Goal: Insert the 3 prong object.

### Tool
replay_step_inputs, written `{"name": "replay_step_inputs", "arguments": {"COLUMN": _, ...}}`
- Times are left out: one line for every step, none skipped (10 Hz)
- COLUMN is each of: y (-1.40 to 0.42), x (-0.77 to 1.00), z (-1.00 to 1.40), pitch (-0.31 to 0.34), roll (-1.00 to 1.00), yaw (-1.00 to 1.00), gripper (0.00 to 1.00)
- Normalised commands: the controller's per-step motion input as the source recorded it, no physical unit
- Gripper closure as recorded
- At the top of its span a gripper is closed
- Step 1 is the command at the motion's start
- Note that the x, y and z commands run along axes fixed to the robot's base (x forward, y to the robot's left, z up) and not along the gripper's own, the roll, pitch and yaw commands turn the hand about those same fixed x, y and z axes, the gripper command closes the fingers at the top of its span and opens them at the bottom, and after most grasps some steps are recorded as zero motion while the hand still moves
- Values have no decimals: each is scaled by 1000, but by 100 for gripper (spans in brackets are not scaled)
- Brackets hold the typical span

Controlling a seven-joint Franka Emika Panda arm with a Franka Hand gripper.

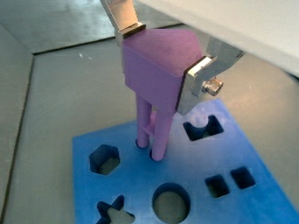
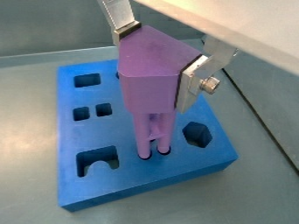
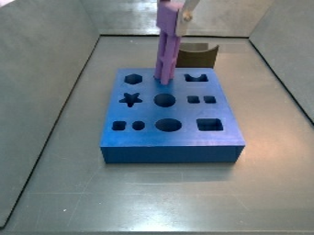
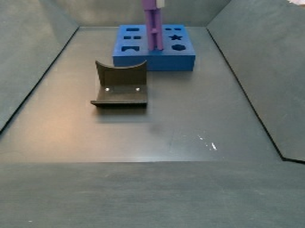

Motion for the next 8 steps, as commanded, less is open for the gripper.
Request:
{"name": "replay_step_inputs", "arguments": {"y": 0, "x": 29, "z": -214, "pitch": -17, "roll": 0, "yaw": -351, "gripper": 100}}
{"name": "replay_step_inputs", "arguments": {"y": 0, "x": 31, "z": -220, "pitch": -21, "roll": 0, "yaw": -323, "gripper": 100}}
{"name": "replay_step_inputs", "arguments": {"y": 0, "x": 6, "z": -240, "pitch": -50, "roll": 0, "yaw": -234, "gripper": 100}}
{"name": "replay_step_inputs", "arguments": {"y": 0, "x": 0, "z": -274, "pitch": -67, "roll": 3, "yaw": -166, "gripper": 100}}
{"name": "replay_step_inputs", "arguments": {"y": -11, "x": 0, "z": -300, "pitch": -71, "roll": 30, "yaw": -49, "gripper": 100}}
{"name": "replay_step_inputs", "arguments": {"y": -31, "x": 0, "z": -337, "pitch": -40, "roll": 87, "yaw": 0, "gripper": 100}}
{"name": "replay_step_inputs", "arguments": {"y": -17, "x": 0, "z": -354, "pitch": -4, "roll": 147, "yaw": 0, "gripper": 100}}
{"name": "replay_step_inputs", "arguments": {"y": -9, "x": 0, "z": -354, "pitch": -13, "roll": 194, "yaw": 17, "gripper": 100}}
